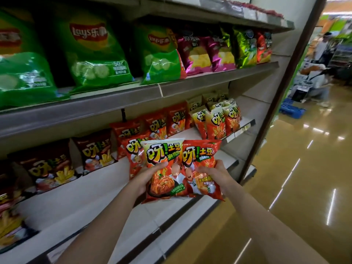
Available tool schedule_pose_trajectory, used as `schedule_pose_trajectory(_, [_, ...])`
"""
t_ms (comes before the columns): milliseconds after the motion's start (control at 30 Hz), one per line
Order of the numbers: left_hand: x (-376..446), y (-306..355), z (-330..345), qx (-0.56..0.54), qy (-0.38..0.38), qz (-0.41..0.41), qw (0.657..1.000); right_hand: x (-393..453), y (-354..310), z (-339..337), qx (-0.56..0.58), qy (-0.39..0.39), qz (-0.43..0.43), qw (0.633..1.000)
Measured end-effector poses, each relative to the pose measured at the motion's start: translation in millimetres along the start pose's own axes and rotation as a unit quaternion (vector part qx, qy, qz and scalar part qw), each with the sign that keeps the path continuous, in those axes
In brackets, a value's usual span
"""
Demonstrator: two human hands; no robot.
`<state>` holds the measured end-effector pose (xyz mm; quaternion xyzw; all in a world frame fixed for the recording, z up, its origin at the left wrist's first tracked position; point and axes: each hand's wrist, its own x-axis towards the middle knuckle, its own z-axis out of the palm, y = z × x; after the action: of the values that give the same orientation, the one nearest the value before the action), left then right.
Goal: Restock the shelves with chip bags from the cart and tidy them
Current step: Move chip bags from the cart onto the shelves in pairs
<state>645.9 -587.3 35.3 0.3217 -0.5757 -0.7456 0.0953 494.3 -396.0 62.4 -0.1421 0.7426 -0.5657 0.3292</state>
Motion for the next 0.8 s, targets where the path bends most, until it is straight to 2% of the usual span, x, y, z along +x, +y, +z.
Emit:
schedule_pose_trajectory(167, [51, 21, -8, -0.040, 0.029, -0.012, 0.999, 82, -31, 4, -0.041, -0.027, -0.009, 0.999])
schedule_pose_trajectory(367, [90, 38, -45, -0.074, 0.095, -0.007, 0.993, 167, -46, 41, -0.110, -0.069, -0.030, 0.991])
schedule_pose_trajectory(433, [92, 38, -55, -0.090, 0.106, -0.007, 0.990, 187, -46, 53, -0.161, -0.068, -0.041, 0.984])
schedule_pose_trajectory(567, [87, 40, -69, -0.119, 0.114, -0.009, 0.986, 224, -45, 70, -0.345, -0.026, -0.050, 0.937])
schedule_pose_trajectory(800, [86, 49, -86, -0.091, 0.133, 0.003, 0.987, 259, -54, 87, -0.349, -0.090, -0.052, 0.931])
